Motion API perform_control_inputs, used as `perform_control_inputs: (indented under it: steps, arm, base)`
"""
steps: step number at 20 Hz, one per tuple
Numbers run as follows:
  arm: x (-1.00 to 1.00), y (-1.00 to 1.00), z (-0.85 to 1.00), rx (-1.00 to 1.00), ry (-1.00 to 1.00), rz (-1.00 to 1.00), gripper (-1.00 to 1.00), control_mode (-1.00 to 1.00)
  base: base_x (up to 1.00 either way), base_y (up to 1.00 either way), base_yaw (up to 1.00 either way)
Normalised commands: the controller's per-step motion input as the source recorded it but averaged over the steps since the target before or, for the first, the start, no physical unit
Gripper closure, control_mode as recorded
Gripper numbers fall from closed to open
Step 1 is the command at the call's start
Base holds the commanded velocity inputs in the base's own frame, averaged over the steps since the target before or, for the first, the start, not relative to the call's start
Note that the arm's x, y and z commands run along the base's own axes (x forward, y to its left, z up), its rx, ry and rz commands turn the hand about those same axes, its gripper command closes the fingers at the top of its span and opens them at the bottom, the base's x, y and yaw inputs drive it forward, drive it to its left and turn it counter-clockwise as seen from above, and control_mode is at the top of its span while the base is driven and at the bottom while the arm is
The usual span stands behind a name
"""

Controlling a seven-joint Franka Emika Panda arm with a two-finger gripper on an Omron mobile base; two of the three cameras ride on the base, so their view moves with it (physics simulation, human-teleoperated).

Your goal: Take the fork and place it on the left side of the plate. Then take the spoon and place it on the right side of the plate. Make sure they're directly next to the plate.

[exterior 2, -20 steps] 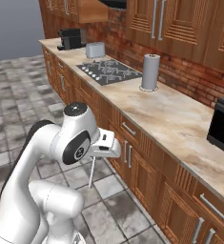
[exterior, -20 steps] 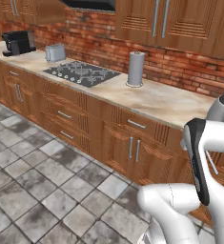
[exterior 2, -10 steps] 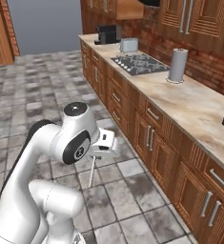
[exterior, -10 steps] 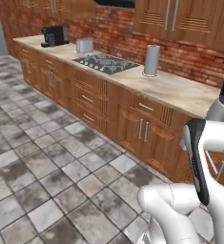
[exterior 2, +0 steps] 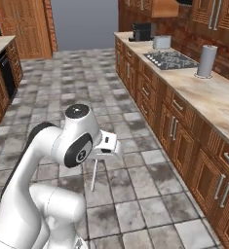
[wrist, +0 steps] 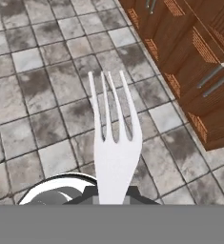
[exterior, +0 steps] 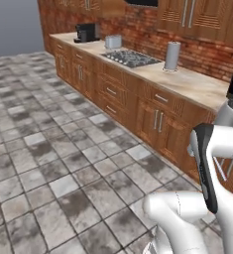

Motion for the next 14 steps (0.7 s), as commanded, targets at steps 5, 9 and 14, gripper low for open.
perform_control_inputs:
  steps: [5,9,14]
  arm:
    - [0.0,0.0,0.0,0.0,0.0,0.0,1.0,1.0]
    - [0.0,0.0,0.0,0.0,0.0,0.0,1.0,1.0]
    - [0.0,0.0,0.0,0.0,0.0,0.0,1.0,1.0]
  base:
    - [-1.0,0.12,0.27]
    - [-1.0,0.35,0.2]
    - [-1.0,0.55,0.15]
